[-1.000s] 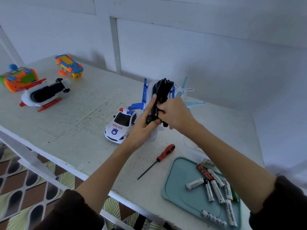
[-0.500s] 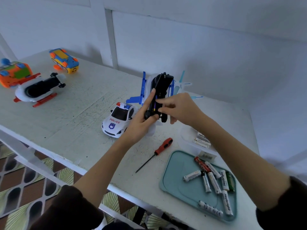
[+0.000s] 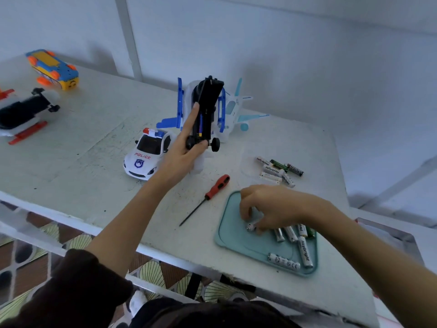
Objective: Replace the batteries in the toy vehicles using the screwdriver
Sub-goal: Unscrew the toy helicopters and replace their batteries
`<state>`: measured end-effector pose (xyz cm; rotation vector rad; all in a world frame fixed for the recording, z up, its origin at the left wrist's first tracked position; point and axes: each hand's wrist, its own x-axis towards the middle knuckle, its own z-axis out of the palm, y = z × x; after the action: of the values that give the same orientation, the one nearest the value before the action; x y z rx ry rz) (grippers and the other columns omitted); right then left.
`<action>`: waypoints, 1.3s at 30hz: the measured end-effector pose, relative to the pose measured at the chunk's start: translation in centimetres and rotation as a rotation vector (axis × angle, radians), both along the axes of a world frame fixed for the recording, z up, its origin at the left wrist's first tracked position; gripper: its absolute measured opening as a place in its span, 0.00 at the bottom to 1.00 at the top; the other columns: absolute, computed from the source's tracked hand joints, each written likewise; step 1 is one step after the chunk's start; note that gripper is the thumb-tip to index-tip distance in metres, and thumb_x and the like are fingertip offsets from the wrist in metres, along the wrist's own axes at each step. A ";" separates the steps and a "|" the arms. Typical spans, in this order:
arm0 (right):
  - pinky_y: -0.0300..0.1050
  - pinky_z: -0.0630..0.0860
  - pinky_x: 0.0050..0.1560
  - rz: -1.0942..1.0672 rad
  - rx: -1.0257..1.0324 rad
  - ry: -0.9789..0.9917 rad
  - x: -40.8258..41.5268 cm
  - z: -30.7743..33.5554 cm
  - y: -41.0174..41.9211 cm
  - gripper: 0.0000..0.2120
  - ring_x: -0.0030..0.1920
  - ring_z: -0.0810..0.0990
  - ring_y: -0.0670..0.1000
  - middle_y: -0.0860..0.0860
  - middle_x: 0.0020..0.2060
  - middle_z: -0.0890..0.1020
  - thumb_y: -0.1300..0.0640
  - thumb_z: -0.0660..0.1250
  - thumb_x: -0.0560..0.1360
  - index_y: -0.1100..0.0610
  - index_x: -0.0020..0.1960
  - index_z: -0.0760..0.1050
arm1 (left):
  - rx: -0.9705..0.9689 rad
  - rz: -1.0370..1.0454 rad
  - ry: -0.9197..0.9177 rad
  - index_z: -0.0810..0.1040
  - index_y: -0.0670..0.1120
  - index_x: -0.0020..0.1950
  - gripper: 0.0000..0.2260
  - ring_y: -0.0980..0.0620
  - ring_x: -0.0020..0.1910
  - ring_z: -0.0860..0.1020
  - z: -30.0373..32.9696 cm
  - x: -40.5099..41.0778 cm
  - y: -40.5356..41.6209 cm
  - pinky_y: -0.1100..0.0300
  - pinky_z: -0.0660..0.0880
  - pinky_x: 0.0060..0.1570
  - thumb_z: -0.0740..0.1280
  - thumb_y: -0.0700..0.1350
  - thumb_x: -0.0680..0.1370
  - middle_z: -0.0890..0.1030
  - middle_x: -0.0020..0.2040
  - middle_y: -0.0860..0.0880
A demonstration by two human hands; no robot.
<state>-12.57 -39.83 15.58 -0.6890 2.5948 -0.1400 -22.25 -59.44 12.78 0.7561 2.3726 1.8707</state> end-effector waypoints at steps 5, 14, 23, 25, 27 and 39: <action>0.45 0.71 0.45 -0.014 -0.075 -0.035 0.0 -0.6 0.0 0.09 0.44 0.72 0.49 0.46 0.42 0.72 0.60 0.73 0.66 0.55 0.45 0.76 | 0.032 -0.004 0.004 0.48 0.63 0.73 0.30 0.75 0.57 0.69 -0.2 -0.1 -0.2 0.73 0.66 0.58 0.58 0.37 0.82 0.63 0.60 0.82; 0.39 0.78 0.40 -0.346 -0.940 0.166 -2.8 4.2 -1.0 0.09 0.36 0.80 0.49 0.57 0.40 0.80 0.68 0.67 0.72 0.60 0.51 0.78 | 0.076 0.004 -0.008 0.48 0.61 0.74 0.31 0.75 0.59 0.67 -0.5 0.4 -0.4 0.71 0.66 0.61 0.57 0.35 0.81 0.63 0.60 0.83; 0.40 0.76 0.41 -0.245 -0.810 0.737 -8.7 3.7 -4.3 0.10 0.37 0.79 0.53 0.56 0.41 0.80 0.70 0.64 0.70 0.61 0.46 0.81 | 0.106 0.010 -0.019 0.52 0.68 0.71 0.29 0.66 0.65 0.69 0.0 0.5 -0.4 0.53 0.63 0.71 0.59 0.43 0.78 0.66 0.62 0.79; 0.45 0.74 0.36 -0.159 -0.697 0.805 -9.2 3.4 -4.5 0.08 0.34 0.74 0.53 0.56 0.38 0.78 0.69 0.64 0.70 0.63 0.44 0.80 | 0.114 0.011 -0.015 0.53 0.69 0.70 0.29 0.65 0.63 0.71 0.1 0.6 -0.3 0.55 0.64 0.70 0.59 0.42 0.79 0.67 0.62 0.78; 0.44 0.68 0.33 -0.091 -0.603 0.823 -9.4 3.5 -4.7 0.08 0.35 0.69 0.51 0.53 0.36 0.72 0.66 0.62 0.70 0.63 0.43 0.80 | 0.131 0.008 -0.022 0.53 0.68 0.70 0.29 0.64 0.64 0.70 0.1 0.6 -0.2 0.58 0.64 0.70 0.59 0.39 0.80 0.68 0.62 0.77; 0.25 0.65 0.39 -0.044 -0.531 0.512 -9.9 4.5 -4.5 0.08 0.35 0.72 0.47 0.53 0.38 0.76 0.64 0.67 0.73 0.61 0.51 0.80 | 0.146 -0.021 -0.027 0.53 0.72 0.70 0.29 0.61 0.70 0.66 0.0 0.1 -0.4 0.52 0.62 0.72 0.60 0.45 0.78 0.64 0.66 0.76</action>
<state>-22.43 -44.28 20.04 -0.9479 3.0905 -0.7797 -22.10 -59.81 12.78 0.7583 2.2229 2.0490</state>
